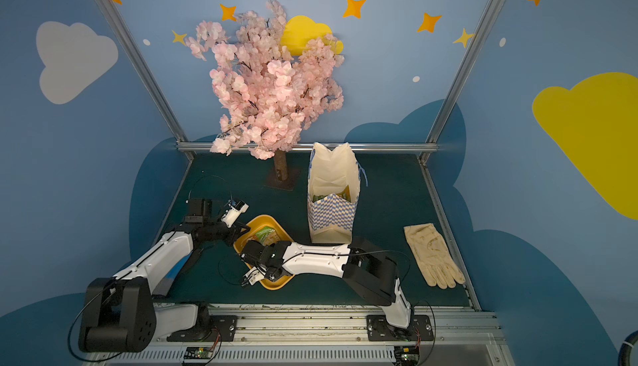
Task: Place the condiment packets inside the bag
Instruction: Pick up the condiment packet from the storage box.
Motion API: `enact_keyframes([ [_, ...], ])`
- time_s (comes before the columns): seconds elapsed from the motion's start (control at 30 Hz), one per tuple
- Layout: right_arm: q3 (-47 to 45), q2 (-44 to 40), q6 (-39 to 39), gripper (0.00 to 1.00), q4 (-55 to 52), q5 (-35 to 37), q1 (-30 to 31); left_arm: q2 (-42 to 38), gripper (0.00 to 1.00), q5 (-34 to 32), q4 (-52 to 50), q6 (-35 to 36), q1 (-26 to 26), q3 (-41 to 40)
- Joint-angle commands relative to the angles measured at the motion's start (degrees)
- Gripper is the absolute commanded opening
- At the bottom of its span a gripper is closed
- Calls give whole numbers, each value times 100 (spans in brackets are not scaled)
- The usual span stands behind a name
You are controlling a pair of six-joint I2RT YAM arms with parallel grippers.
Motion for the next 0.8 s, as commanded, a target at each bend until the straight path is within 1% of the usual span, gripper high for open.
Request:
enact_keyframes([
  [0.0,-73,155,-58,46,335,168,-76,-97,3,301,-119,6,-11,24],
  [0.07,-85,190,-67,41,419,234,-112,-109,3,297,-126,9,-12,24],
  [0.1,-97,195,-67,37,495,248,-127,-115,3,303,-127,11,-13,24],
  [0.17,-143,160,-67,27,675,310,-158,-120,3,304,-130,20,-14,24],
  [0.3,-354,-152,-35,2,1148,341,-214,-125,3,284,-130,20,-12,16],
  [0.33,-388,-274,52,0,1209,312,-242,-117,3,267,-127,20,-12,13],
  [0.43,-425,-688,368,0,1254,117,-320,-71,3,193,-78,14,-14,15],
  [0.57,-493,-1380,997,0,1194,-103,-403,-12,3,130,-32,15,-5,15],
  [0.67,-480,-1937,1451,0,935,-419,-469,21,3,79,6,6,-10,7],
  [0.77,-647,-2562,1754,0,916,-726,-505,39,3,42,30,-9,-11,14],
])
